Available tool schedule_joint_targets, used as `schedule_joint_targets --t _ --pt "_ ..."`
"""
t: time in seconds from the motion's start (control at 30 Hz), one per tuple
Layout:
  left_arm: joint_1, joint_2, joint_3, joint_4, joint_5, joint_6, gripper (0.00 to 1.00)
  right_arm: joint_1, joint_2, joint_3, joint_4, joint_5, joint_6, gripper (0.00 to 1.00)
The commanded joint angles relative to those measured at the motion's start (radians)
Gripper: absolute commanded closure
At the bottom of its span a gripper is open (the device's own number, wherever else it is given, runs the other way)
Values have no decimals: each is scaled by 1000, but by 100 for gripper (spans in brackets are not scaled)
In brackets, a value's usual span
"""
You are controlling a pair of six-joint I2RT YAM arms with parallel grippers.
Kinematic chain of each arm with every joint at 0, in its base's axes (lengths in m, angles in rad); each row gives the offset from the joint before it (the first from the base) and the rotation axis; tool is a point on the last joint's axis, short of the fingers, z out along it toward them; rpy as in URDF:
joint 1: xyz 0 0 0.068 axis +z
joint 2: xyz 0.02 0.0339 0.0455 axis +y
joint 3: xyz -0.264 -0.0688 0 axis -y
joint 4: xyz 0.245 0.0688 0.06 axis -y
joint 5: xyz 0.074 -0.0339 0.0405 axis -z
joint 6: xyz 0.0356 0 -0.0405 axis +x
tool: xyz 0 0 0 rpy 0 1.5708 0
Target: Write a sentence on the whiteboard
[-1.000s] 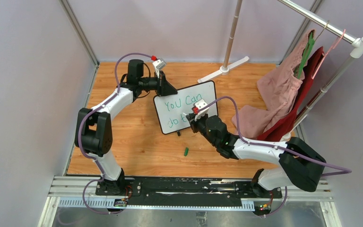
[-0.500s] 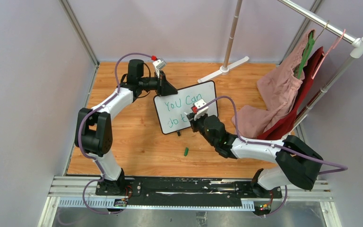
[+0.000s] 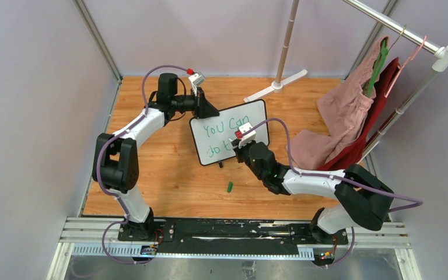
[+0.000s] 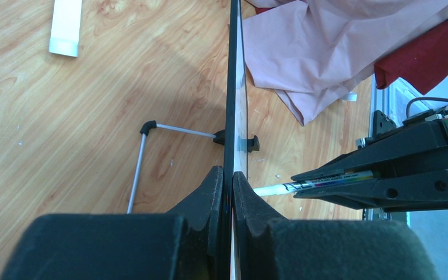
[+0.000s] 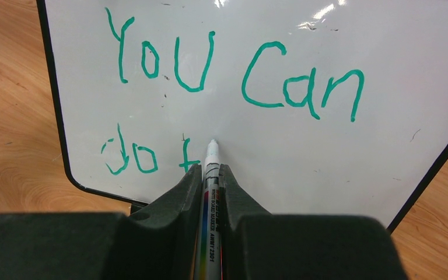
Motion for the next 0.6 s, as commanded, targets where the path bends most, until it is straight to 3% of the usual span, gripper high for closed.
schedule_joint_targets --t 0.0,0.57 --pt "-36 23 -25 -44 -42 6 100 -17 16 37 37 35 -3 100" --pt "-42 22 -24 -48 -43 8 100 -21 31 -6 -13 28 37 100"
